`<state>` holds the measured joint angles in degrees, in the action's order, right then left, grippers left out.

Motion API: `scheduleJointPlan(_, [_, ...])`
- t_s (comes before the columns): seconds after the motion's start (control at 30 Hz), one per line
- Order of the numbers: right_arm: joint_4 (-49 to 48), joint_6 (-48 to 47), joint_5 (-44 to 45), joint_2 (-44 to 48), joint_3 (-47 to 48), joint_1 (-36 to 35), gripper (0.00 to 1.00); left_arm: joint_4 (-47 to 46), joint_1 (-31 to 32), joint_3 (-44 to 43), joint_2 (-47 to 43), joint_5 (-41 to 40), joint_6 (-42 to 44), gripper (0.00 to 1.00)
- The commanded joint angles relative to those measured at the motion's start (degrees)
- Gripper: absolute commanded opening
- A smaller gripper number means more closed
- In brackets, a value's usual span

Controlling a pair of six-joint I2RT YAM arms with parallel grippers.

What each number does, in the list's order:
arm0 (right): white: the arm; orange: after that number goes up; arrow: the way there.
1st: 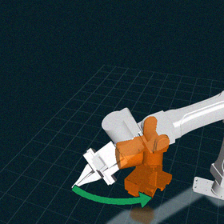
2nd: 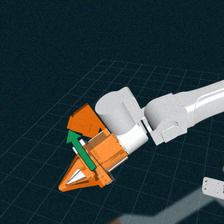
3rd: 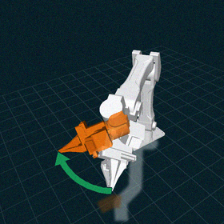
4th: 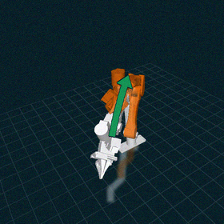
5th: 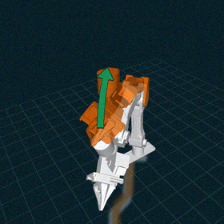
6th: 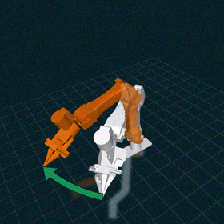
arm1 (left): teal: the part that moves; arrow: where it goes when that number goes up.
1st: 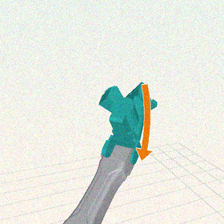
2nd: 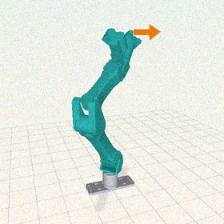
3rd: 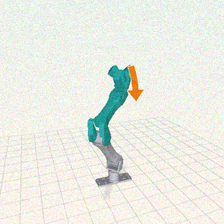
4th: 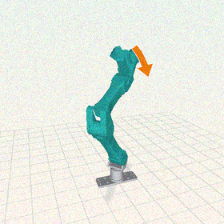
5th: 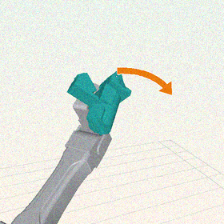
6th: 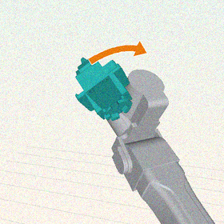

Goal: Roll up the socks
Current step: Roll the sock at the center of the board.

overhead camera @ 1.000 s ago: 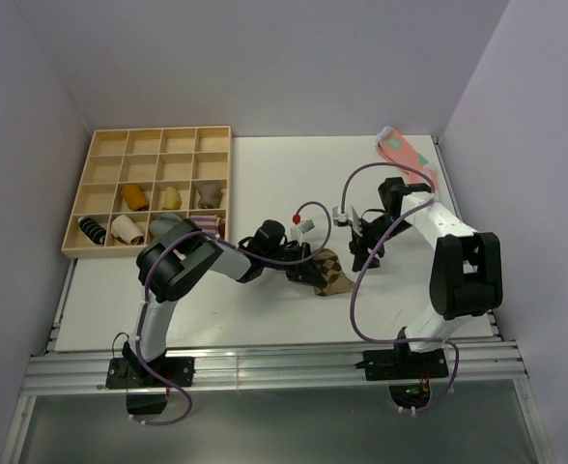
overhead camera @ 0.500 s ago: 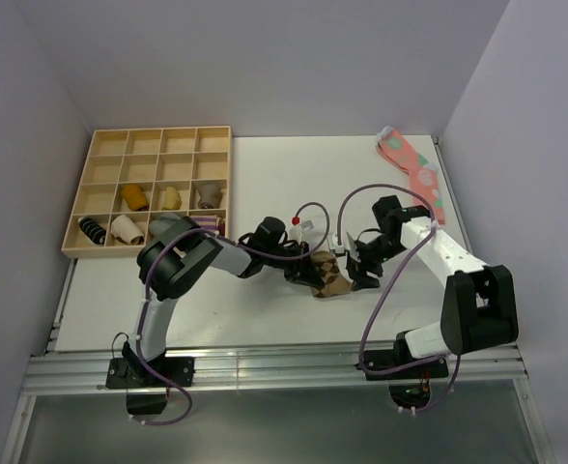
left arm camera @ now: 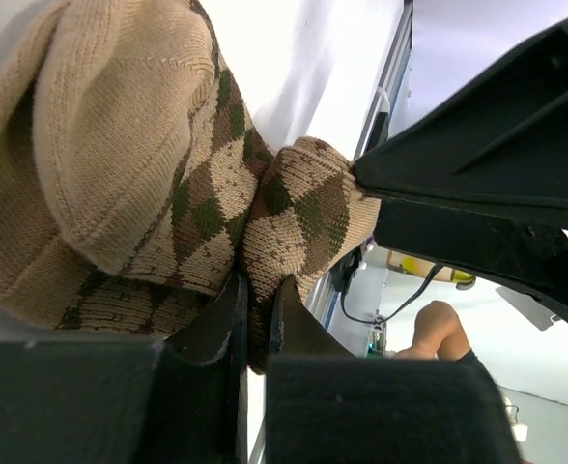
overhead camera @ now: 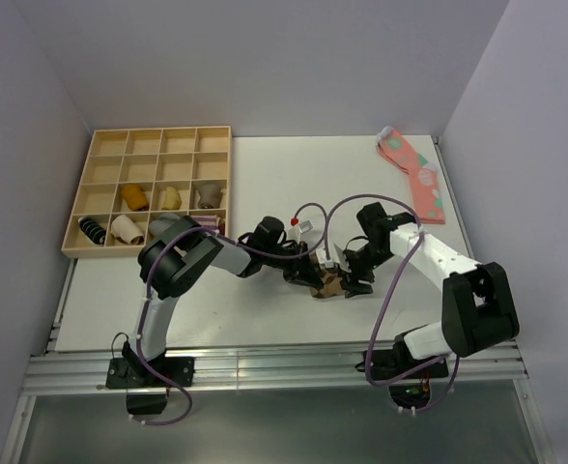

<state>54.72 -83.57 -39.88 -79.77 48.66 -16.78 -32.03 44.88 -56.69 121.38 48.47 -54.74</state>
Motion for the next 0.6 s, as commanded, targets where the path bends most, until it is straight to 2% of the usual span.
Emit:
scheduleJointPlan(0.0, [-2.16, 0.07, 0.59, -1.0, 1.08, -1.06, 0.68, 11.03, 0.03, 3.33, 4.3, -2.94, 2.36, 0.0])
scheduleJointPlan(0.57, [-3.74, 2.62, 1.91, -10.4, 5.38, -3.18, 0.63, 4.35, -0.15, 5.18, 4.13, 0.75, 0.6, 0.0])
